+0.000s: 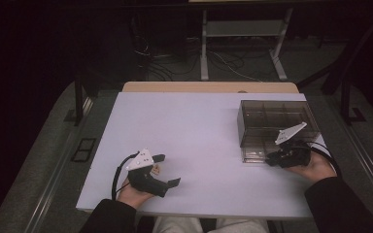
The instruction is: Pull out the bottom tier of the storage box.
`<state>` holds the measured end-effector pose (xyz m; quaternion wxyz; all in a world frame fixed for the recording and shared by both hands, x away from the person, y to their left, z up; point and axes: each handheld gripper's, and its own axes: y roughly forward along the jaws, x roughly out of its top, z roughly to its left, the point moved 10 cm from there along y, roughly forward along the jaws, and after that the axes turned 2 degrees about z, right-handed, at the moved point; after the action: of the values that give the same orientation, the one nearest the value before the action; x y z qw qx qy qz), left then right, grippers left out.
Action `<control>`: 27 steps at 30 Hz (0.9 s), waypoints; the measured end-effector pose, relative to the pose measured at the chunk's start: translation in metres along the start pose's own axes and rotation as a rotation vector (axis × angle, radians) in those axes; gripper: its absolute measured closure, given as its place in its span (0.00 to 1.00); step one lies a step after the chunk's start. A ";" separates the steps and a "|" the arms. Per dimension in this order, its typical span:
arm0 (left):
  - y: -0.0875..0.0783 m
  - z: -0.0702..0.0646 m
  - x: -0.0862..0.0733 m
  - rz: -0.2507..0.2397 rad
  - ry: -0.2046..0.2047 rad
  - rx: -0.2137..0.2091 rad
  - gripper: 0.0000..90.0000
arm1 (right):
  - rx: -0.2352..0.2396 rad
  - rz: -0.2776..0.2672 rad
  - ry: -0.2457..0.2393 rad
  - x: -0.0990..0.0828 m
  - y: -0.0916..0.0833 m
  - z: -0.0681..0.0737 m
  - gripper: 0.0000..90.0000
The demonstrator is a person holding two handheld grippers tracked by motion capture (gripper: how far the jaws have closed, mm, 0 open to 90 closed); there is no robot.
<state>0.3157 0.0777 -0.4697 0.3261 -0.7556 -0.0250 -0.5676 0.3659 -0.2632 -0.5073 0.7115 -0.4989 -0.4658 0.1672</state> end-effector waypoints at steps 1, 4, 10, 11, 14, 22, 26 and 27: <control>0.000 0.000 0.000 0.000 0.000 0.000 0.00 | 0.001 -0.003 -0.001 0.000 0.000 0.000 0.78; 0.000 0.000 0.000 0.000 0.001 0.000 0.00 | 0.002 -0.004 0.011 -0.001 -0.001 0.001 0.78; 0.000 0.000 0.000 0.000 0.000 0.000 0.00 | 0.008 -0.004 0.027 0.000 -0.002 0.005 0.78; 0.000 0.000 0.000 0.000 0.000 0.000 0.00 | 0.009 -0.005 0.028 0.000 -0.002 0.006 0.78; 0.000 0.000 0.000 0.000 0.001 0.000 0.00 | 0.004 -0.002 0.029 0.000 -0.002 0.007 0.78; 0.000 -0.001 0.000 -0.001 -0.001 -0.001 0.00 | 0.000 0.014 0.042 -0.002 -0.001 0.006 0.77; 0.000 -0.001 0.000 -0.001 0.000 0.000 0.00 | -0.009 0.017 0.045 -0.003 -0.001 0.005 0.76; 0.000 -0.001 0.000 -0.002 0.000 -0.001 0.00 | -0.012 0.016 0.048 -0.003 -0.001 0.006 0.76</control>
<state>0.3151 0.0774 -0.4694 0.3253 -0.7558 -0.0254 -0.5677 0.3596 -0.2626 -0.5077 0.7180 -0.5107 -0.4456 0.1583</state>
